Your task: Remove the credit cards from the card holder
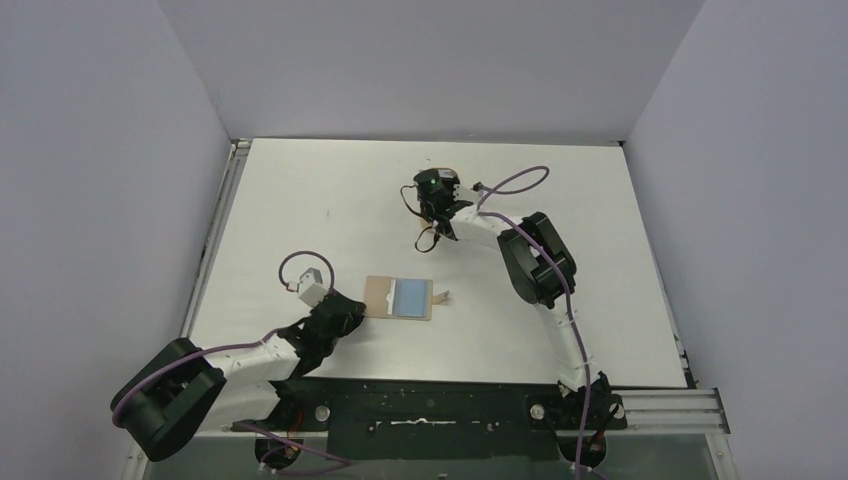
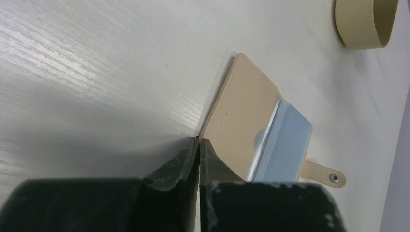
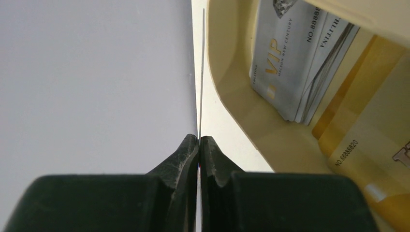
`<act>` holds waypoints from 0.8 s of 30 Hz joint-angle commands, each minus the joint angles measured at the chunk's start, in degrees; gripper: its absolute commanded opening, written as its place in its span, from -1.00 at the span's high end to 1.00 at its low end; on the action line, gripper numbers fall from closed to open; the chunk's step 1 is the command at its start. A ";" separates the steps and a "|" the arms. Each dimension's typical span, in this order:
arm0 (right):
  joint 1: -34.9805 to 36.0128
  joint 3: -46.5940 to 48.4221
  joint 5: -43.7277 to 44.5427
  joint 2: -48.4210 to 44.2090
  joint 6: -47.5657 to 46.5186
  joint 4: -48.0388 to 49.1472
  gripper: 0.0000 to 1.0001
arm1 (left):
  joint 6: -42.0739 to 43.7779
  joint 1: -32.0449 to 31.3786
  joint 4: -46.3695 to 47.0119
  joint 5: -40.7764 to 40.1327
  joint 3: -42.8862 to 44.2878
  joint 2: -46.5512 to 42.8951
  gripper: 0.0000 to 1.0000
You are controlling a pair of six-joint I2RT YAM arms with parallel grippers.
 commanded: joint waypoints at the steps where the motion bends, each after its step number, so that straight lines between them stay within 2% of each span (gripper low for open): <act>1: 0.33 1.87 0.76 1.87 3.22 1.72 1.00 | 0.71 -0.23 -3.80 -0.26 -0.05 0.61 1.00; 24: -0.91 1.13 1.59 1.40 4.55 1.02 1.00 | 0.98 -0.23 -4.79 -0.49 0.10 -0.08 1.00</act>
